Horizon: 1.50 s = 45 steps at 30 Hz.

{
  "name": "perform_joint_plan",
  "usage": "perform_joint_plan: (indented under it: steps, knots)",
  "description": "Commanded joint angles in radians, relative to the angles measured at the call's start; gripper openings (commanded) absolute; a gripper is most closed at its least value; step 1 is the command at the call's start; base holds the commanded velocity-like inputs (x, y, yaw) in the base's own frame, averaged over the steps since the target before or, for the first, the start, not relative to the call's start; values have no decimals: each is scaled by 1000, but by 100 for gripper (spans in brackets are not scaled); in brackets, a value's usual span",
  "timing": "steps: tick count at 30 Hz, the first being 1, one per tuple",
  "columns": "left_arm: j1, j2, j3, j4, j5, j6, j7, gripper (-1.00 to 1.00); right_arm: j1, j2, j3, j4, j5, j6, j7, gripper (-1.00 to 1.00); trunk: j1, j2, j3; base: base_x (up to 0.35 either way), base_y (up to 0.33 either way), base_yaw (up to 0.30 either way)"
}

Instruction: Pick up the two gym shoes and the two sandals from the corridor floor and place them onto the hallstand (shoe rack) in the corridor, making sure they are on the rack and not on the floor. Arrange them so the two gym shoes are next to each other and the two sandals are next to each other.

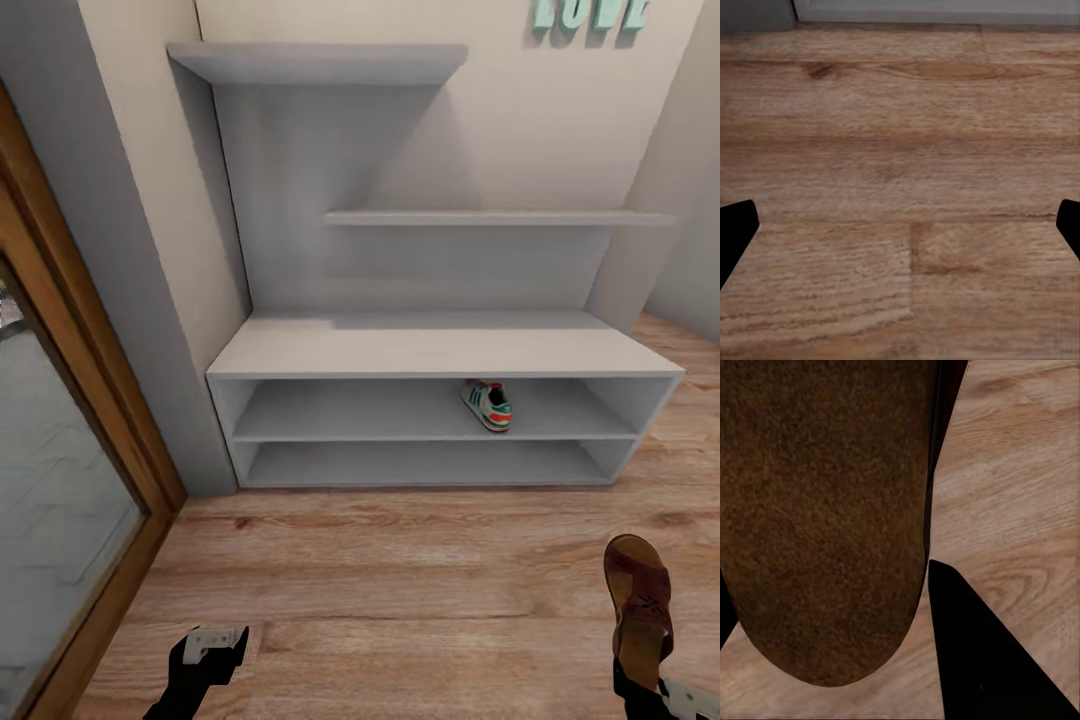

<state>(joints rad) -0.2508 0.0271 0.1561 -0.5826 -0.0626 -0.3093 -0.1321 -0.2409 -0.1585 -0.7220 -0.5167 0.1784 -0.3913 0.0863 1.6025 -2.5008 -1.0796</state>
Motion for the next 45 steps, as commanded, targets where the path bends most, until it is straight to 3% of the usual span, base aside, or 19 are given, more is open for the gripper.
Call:
perform_joint_plan:
  steps: [1, 13, 21, 22, 23, 24, 26, 27, 28, 30, 31, 33, 36, 38, 41, 45]
  knots:
    - [-1, -1, 7, 1, -6, -4, -8, 100, -1, 1, -8, 0, 3, -3, 7, -100, 0, 0, -1, -11, 302, 0]
    - [-1, -1, 8, -46, -6, -2, -5, 100, -1, 0, -8, 0, 3, -2, 6, -100, 0, 0, -1, -2, 302, 0]
    - [1, -5, -4, -41, -10, -4, -22, 100, -1, 2, -8, -2, 3, -3, 6, -100, 0, 0, -1, 0, 54, 0]
    - [1, -5, -6, -39, -11, -4, -44, 100, -1, 1, -8, -2, 3, -3, 6, -100, 0, 0, -1, 0, 5, 0]
    - [1, 1, -8, -37, -10, -1, -198, 100, -1, 1, -8, -1, 3, -2, 6, -100, 0, 0, -1, 0, 1, 0]
    - [1, 2, -6, -39, -9, 0, -233, 100, -1, 1, -8, -1, 3, -2, 6, -100, 0, 0, -1, 0, 1, 0]
    - [1, 7, 8, -43, -8, 2, -382, 100, -1, 1, -6, 0, 4, -1, 8, -100, 0, 0, -1, 0, 0, 0]
    - [1, 21, 58, -44, -5, 3, -519, 100, -1, 1, -4, 1, 5, 1, 10, -100, 0, 0, -1, 0, 0, 0]
    - [1, 32, 101, -43, 1, 3, -576, 100, -1, 2, -1, 1, 5, 2, 12, -100, 0, 0, -1, 0, 0, 0]
    - [1, 41, 152, -40, 13, 2, -632, 100, -1, 3, 5, 2, 6, 3, 13, -100, 0, 0, -1, 0, 0, 0]
    - [1, 47, 204, -37, 27, 1, -688, 100, -1, 6, 19, 3, 8, 4, 14, -100, 0, 0, -1, 0, 0, 0]
    - [1, 53, 270, -36, 39, 6, -773, 100, -1, 16, 58, 5, 11, 7, 13, -100, 0, 0, -1, 0, 0, 0]
    - [-1, 56, 315, -37, 42, 11, -847, 100, -2, 25, 118, 5, 13, 17, 11, -100, 0, 0, -1, 0, 0, 0]
    - [-1, 58, 336, -38, 41, 13, -892, 100, -3, 33, 187, 4, 14, 43, 8, -100, 0, 0, -1, 0, 0, 0]
    - [-3, 60, 347, -38, 29, 14, -924, 100, -12, 56, 287, -1, 14, 145, 5, -100, 0, 0, -1, 0, 0, 0]
    - [-5, 60, 350, -39, -1, 15, -935, 100, -56, 88, 345, -12, 14, 309, 2, -100, 0, 0, -1, 0, 0, 0]
